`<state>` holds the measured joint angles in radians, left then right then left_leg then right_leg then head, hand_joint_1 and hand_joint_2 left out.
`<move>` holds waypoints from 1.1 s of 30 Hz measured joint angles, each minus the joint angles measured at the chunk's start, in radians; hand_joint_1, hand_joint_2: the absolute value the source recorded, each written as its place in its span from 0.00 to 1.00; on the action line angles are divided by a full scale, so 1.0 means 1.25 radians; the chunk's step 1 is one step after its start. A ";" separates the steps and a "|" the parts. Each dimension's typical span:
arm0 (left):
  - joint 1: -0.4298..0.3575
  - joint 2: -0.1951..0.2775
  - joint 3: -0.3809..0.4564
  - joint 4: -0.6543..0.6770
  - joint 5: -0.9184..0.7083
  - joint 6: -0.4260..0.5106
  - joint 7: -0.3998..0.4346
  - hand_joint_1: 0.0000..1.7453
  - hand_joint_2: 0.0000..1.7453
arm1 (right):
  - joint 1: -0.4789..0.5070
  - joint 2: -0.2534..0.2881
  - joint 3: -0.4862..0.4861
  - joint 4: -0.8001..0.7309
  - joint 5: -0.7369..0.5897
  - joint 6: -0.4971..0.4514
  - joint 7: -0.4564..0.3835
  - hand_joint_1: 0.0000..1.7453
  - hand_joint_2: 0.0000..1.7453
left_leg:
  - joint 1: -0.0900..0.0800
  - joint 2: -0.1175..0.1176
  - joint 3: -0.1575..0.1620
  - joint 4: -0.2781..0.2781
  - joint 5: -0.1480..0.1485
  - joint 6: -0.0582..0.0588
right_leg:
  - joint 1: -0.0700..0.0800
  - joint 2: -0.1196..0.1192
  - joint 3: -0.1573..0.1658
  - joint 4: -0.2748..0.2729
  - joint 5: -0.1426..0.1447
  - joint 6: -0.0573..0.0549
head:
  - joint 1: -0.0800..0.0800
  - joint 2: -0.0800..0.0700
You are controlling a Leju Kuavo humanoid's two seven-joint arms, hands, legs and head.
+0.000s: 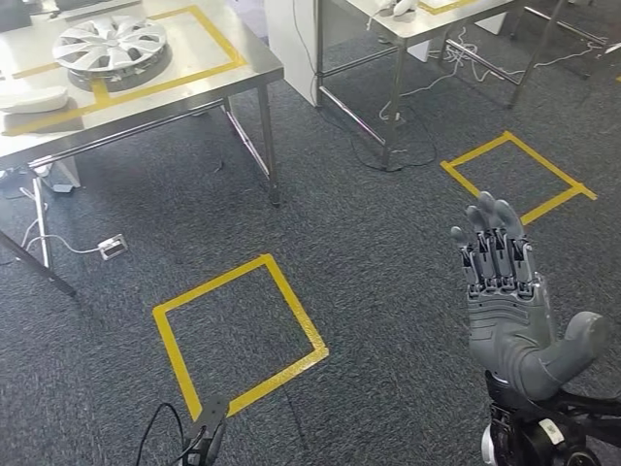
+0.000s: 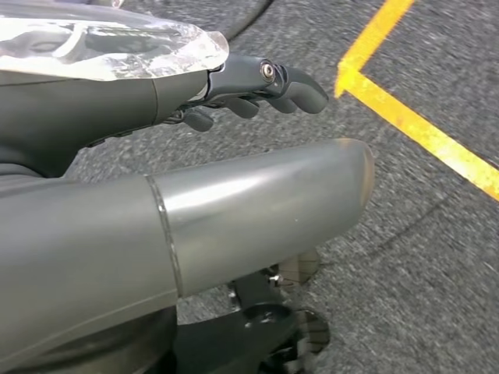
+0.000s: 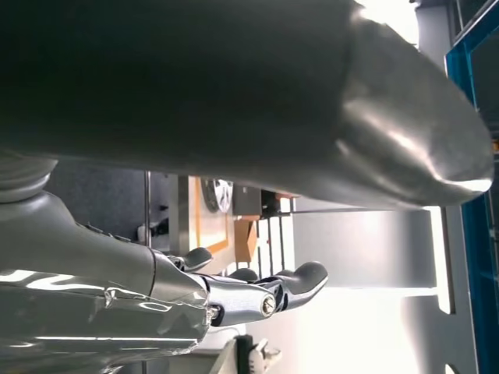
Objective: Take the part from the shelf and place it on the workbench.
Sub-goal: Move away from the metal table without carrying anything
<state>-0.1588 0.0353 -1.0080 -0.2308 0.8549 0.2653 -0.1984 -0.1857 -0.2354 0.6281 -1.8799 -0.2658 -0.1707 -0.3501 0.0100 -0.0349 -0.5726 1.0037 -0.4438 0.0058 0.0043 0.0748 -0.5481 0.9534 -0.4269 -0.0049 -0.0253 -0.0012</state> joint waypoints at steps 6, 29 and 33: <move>-0.004 -0.004 0.000 0.000 -0.006 0.000 0.000 0.00 0.00 | 0.014 0.000 -0.011 -0.001 0.001 0.002 -0.001 0.00 0.00 | 0.001 0.017 0.018 -0.042 0.010 0.019 | -0.001 -0.010 -0.020 0.035 -0.024 0.023 | 0.004 0.000; -0.001 -0.007 -0.001 0.000 -0.008 -0.001 0.005 0.00 0.00 | 0.059 0.002 -0.039 -0.015 0.051 0.004 0.010 0.00 0.00 | 0.004 0.021 -0.026 0.079 -0.039 -0.014 | -0.006 -0.011 0.006 -0.009 0.004 -0.001 | 0.002 0.000; -0.003 -0.007 -0.001 0.000 -0.010 -0.002 0.005 0.00 0.00 | 0.063 0.002 -0.043 -0.016 0.055 0.005 0.012 0.00 0.00 | 0.005 -0.002 0.024 -0.037 0.000 -0.005 | -0.003 0.014 -0.002 0.000 0.000 0.014 | 0.002 0.000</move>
<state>-0.1627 0.0262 -1.0087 -0.2308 0.8423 0.2633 -0.1924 -0.1069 -0.2324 0.5739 -1.9004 -0.1970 -0.1641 -0.3357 0.0165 -0.0379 -0.5429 0.9580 -0.4435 -0.0010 0.0009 0.0924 -0.5507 0.9531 -0.4268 0.0121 -0.0222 -0.0011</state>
